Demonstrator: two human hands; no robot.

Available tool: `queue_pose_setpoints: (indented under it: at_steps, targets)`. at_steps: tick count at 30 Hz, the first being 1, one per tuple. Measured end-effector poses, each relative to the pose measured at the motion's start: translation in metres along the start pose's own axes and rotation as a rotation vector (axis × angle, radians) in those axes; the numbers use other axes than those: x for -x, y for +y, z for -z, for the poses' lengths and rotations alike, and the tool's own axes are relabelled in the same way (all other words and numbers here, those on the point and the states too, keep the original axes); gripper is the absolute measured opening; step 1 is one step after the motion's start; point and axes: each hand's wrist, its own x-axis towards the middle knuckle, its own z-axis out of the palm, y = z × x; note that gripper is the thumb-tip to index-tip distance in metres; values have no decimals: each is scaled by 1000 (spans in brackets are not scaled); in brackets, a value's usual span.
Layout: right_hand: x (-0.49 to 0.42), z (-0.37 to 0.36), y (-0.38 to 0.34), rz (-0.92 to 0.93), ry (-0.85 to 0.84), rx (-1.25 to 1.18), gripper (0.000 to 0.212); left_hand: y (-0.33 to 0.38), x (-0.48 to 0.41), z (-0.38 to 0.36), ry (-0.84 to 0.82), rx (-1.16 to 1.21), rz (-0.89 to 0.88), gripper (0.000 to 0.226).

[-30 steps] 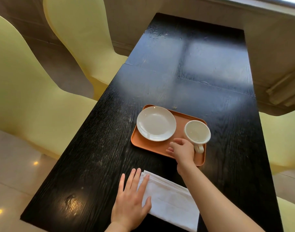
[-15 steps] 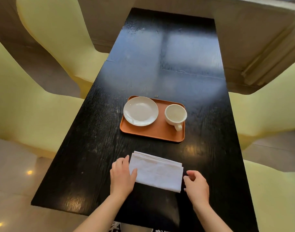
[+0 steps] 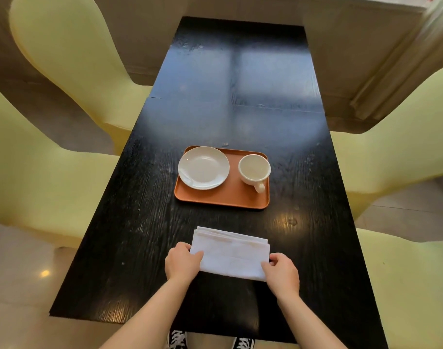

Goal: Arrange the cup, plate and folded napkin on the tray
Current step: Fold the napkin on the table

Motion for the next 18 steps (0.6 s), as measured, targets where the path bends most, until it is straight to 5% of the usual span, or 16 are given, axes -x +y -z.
queue_pose_setpoints:
  at_steps: [6,15,18]
  targets:
    - [-1,1,0,25,0,11,6,-2,2,-3,37,20,20,19]
    - [-1,2,2,164,67,79,20,0,7,-2,36,177,64,31]
    - [3,2,0,269,146,13,10,-2,10,0,-7,262,82,13]
